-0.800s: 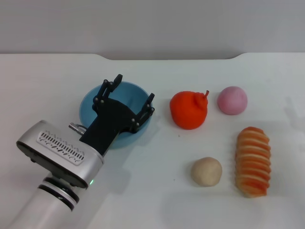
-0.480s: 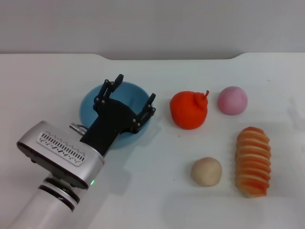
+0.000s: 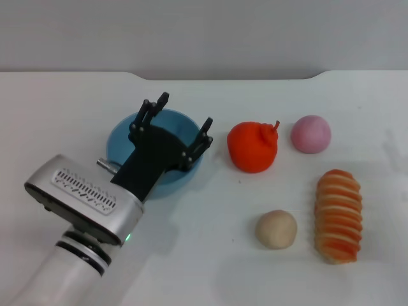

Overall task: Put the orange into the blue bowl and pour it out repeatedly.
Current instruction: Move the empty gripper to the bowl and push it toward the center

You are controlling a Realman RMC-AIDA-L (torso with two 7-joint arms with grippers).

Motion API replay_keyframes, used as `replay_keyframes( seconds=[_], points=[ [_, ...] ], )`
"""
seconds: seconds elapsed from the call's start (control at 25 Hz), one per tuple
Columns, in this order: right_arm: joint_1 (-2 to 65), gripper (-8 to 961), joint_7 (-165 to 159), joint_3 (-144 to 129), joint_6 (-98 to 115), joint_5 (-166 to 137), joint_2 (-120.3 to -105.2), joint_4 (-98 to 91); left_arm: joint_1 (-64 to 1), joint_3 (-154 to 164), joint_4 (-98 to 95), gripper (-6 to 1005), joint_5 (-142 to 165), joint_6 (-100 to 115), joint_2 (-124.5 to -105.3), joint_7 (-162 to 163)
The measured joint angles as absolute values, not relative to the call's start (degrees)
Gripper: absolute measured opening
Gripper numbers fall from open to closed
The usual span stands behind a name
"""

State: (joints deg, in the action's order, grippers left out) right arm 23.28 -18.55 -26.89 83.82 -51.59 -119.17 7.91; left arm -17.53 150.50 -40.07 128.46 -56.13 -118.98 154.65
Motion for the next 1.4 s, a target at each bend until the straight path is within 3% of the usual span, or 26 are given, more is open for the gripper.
replay_keyframes(
  seconds=[0.28, 0.52, 0.64, 0.84, 1.08, 1.4],
  points=[
    [23.27, 723, -18.69, -26.89, 83.83, -51.58, -119.27, 7.91, -16.65, 140.37, -50.94, 815, 128.96, -45.76, -117.19, 153.92],
    [23.24, 723, -18.72, -26.89, 83.85, -51.58, -119.35, 7.97, -14.06, 122.36, -69.66, 814, 134.51, -11.81, -113.82, 153.13],
    [23.3, 723, -18.74, -26.89, 83.85, -51.58, -119.36, 7.93, -13.69, 112.43, -76.57, 814, 137.76, 5.69, -114.5, 151.42],
    [23.51, 723, -18.57, -26.9, 83.92, -51.58, -119.3, 7.75, -14.64, 95.95, -84.85, 813, 139.1, 33.55, -117.78, 144.06],
    [23.58, 722, -18.5, -26.89, 83.78, -51.6, -119.28, 6.91, -18.47, 87.07, -85.49, 813, 139.31, 53.3, -117.62, 142.93],
    [24.01, 722, -18.35, -26.9, 82.47, -51.64, -119.28, 6.93, -20.76, 87.58, -78.3, 815, 141.5, 52.34, -117.84, 143.16]
  ],
)
